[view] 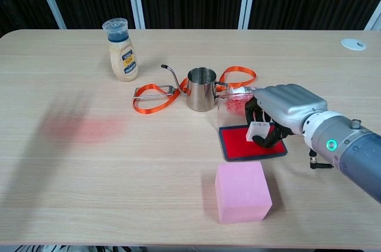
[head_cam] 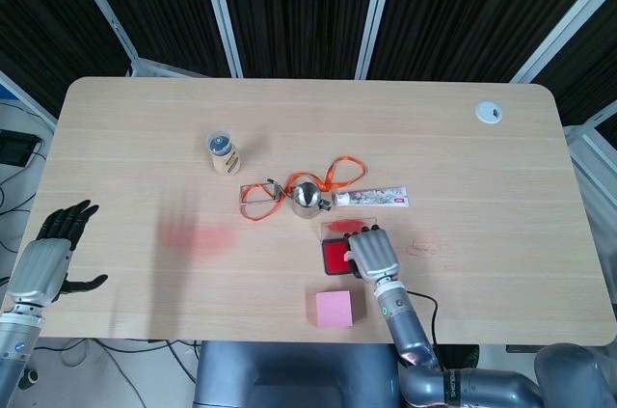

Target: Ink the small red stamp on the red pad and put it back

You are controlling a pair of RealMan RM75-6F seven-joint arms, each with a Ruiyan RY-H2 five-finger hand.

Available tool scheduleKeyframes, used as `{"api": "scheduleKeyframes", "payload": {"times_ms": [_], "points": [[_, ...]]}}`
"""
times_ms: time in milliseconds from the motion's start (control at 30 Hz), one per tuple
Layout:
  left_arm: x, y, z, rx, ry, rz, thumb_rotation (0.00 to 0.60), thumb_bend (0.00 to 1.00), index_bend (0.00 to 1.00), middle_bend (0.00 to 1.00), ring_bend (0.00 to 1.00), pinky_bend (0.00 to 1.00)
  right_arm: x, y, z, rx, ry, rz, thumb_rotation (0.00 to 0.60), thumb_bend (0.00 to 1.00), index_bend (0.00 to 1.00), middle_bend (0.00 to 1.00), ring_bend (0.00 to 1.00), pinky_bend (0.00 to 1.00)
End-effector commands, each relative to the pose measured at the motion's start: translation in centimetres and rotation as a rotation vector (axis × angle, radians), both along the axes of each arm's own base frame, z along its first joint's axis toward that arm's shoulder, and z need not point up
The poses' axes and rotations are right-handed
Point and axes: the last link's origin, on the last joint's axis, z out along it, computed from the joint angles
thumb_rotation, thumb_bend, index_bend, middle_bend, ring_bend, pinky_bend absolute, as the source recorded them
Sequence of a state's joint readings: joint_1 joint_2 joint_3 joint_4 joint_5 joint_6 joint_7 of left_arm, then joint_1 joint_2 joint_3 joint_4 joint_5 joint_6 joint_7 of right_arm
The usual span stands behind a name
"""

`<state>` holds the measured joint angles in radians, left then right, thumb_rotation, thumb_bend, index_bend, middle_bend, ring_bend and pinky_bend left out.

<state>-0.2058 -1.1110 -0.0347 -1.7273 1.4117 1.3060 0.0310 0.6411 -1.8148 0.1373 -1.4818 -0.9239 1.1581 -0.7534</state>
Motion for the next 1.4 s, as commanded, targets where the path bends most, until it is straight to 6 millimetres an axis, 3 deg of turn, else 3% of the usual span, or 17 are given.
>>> {"api": "scheduleKeyframes", "payload": {"times_ms": [33, 367, 733, 1133, 1400], "points": [[0.0, 0.0, 0.0, 0.0, 0.0, 0.001, 0.6, 0.04, 0.0, 0.0, 0.0, 0.0, 0.4, -0.1, 0.5, -0.01, -0.009, 0.013, 0.6, 0.62, 0.78, 0.62, 0.43, 0.39], [0.0, -0.1, 0.0, 0.0, 0.003, 0.0, 0.6, 0.04, 0.0, 0.0, 0.0, 0.0, 0.6, -0.9, 3.6, -0.067, -0.007, 0.035, 0.6, 0.62, 0.78, 0.62, 0.43, 0.39], [-0.1, -0.2, -0.1, 0.003, 0.017, 0.0, 0.6, 0.04, 0.0, 0.0, 0.0, 0.0, -3.3, -1.6, 6.9, -0.116, 0.027, -0.052, 0.6, 0.61, 0.77, 0.59, 0.43, 0.39], [-0.2, -0.3, -0.3, 0.01, 0.031, 0.011, 0.6, 0.04, 0.0, 0.0, 0.0, 0.0, -7.2, -1.6, 7.2, -0.108, 0.036, -0.147, 0.6, 0.59, 0.77, 0.57, 0.42, 0.39], [-0.2, -0.3, -0.4, 0.011, 0.039, 0.014, 0.6, 0.04, 0.0, 0.0, 0.0, 0.0, -8.4, -1.8, 6.7, -0.097, 0.019, -0.161, 0.6, 0.57, 0.77, 0.57, 0.42, 0.39]]}}
